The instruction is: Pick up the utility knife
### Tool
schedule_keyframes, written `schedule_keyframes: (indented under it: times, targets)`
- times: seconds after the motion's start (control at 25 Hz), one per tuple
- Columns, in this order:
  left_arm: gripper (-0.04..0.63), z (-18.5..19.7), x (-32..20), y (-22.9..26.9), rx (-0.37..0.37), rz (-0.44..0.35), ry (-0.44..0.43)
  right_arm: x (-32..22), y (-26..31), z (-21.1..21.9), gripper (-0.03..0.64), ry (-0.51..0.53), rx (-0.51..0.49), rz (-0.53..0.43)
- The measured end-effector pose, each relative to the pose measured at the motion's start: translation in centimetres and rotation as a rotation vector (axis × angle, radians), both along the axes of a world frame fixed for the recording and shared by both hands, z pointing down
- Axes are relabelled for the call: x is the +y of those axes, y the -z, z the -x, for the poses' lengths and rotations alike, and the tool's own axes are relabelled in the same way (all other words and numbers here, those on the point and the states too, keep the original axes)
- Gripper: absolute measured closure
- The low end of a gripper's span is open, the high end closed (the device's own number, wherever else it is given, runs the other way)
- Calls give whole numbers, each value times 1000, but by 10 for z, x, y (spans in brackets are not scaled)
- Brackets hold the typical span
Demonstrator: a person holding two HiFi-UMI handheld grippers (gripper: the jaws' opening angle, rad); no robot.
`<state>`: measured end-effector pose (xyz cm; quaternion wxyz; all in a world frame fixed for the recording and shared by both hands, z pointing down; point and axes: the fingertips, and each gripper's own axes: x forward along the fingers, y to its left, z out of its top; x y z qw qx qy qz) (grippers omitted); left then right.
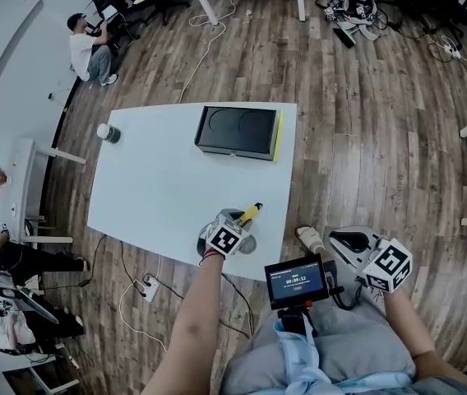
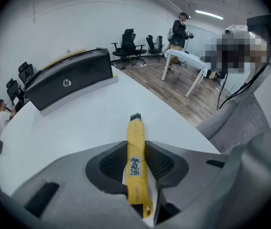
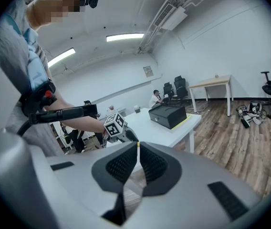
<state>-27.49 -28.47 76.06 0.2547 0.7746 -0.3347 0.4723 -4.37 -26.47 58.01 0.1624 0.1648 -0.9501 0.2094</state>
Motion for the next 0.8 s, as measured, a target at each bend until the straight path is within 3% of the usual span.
schedule_keyframes:
  times: [0.32,0.8]
  targets:
    - [471,15,0,10,34,-61,92,1,2,7,584,20,3,-2]
    - [471,30,-18,71,129,-247,247,5,9,36,584,92,1,-17]
